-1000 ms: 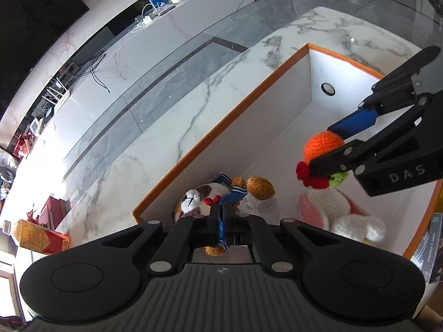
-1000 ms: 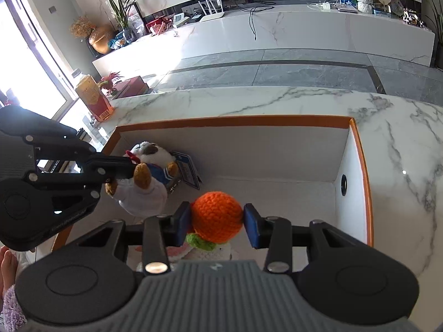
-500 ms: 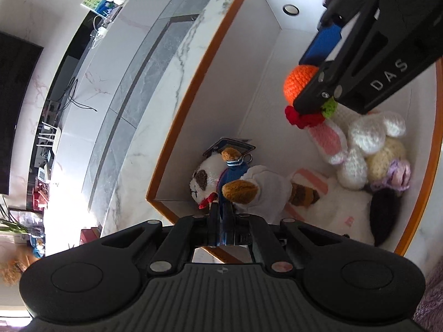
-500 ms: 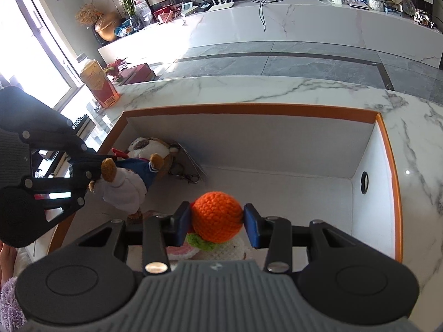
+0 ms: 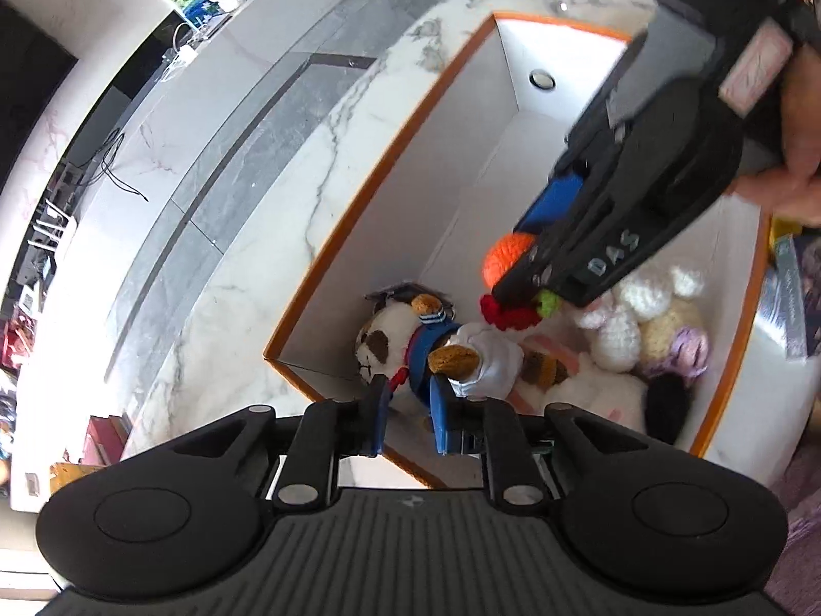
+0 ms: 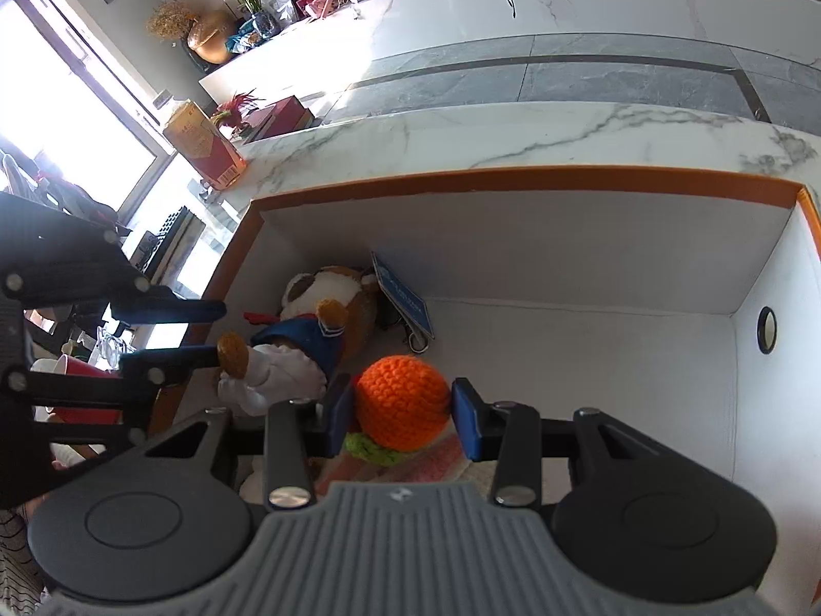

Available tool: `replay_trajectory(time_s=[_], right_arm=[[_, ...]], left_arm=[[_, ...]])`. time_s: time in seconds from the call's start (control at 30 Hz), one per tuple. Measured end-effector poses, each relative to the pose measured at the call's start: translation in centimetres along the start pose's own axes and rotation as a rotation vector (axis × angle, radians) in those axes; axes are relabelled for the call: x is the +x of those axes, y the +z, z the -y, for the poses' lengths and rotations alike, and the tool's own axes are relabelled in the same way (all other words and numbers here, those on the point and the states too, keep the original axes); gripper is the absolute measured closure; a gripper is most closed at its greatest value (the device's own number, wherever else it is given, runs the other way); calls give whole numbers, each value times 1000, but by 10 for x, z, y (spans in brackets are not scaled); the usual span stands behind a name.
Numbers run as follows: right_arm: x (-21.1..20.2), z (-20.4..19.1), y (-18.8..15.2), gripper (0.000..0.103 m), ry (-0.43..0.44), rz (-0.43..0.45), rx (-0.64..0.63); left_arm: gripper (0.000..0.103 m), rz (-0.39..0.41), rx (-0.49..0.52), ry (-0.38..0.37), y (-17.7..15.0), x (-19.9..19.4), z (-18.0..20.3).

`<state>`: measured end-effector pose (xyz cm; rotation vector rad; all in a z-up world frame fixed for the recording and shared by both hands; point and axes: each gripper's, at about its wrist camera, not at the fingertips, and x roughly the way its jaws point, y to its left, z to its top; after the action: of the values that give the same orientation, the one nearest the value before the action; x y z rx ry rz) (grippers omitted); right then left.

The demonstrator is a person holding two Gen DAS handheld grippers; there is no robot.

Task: Organize objects
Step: 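Lower the raccoon plush and orange ball into the box with both tools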

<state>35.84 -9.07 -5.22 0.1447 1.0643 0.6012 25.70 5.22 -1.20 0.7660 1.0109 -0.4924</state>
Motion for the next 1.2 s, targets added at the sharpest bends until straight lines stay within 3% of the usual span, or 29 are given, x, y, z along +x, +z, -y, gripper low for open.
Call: replay_trajectory(time_s=[0.13,0.2,0.4,0.53,0.63,0.87,1.2], right_arm=[[5,1,-2,59,-1,-10,14],[7,2,-3,59,1,-14,25],[-2,11,-3,60,-23,4,59],[-3,15,-3,60,-16,3,61],[4,16,-4,59,-12,-8,67],[13,9,2,59,-21,-35,53],[41,0,9,59,-20,-85,61]], left_arm=[[75,101,-200,-146,13,-12,-17],[75,98,-221,-172,20,-6,-14],[76,-45,-205,-133,21,27,7],[86,-144,-173,-86,15,37,10],[88,-159,-182,-97,14,38,5],[89,-223,-41,-58,15,60,29],[87,-196,-62,-71,6,65,25]])
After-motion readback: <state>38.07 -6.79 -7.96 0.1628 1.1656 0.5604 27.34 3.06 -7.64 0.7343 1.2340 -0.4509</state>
